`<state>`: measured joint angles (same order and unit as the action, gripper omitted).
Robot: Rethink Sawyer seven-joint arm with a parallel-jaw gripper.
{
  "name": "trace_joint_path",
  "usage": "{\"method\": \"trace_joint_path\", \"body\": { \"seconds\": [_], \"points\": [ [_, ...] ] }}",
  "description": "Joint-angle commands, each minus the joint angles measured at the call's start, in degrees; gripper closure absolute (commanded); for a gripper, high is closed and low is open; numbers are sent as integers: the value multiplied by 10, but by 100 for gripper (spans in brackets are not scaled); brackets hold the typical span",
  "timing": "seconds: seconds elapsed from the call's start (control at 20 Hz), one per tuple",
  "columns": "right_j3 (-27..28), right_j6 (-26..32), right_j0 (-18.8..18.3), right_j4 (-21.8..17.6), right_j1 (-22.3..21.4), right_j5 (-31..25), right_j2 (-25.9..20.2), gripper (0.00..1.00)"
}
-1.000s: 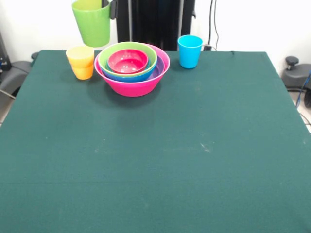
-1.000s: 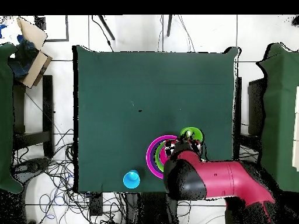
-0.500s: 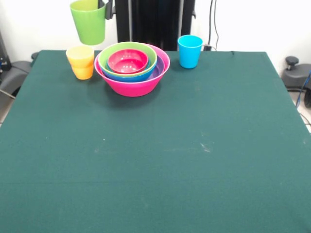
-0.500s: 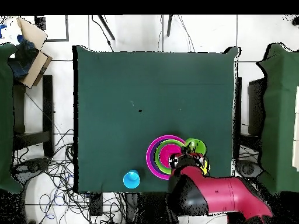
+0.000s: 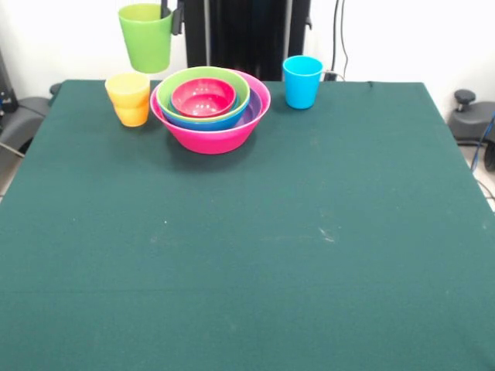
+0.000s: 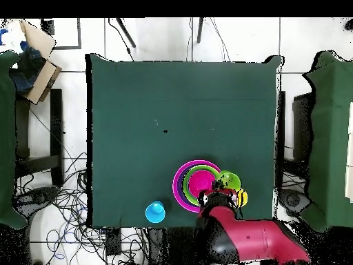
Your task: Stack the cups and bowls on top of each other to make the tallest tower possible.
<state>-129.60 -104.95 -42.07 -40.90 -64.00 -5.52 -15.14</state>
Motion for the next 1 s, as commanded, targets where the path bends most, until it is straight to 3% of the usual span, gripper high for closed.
{"method": "trace_joint_path", "body": {
  "seconds": [0.05,0.35,0.6,1.0],
  "points": [
    [-28,-76,43,-19,24,19,40,100],
    [-41,-65,47,14,-8,-10,24,100],
    [-40,-66,53,16,-7,-9,29,100],
    [-15,-92,115,-4,35,36,105,100]
  ]
}}
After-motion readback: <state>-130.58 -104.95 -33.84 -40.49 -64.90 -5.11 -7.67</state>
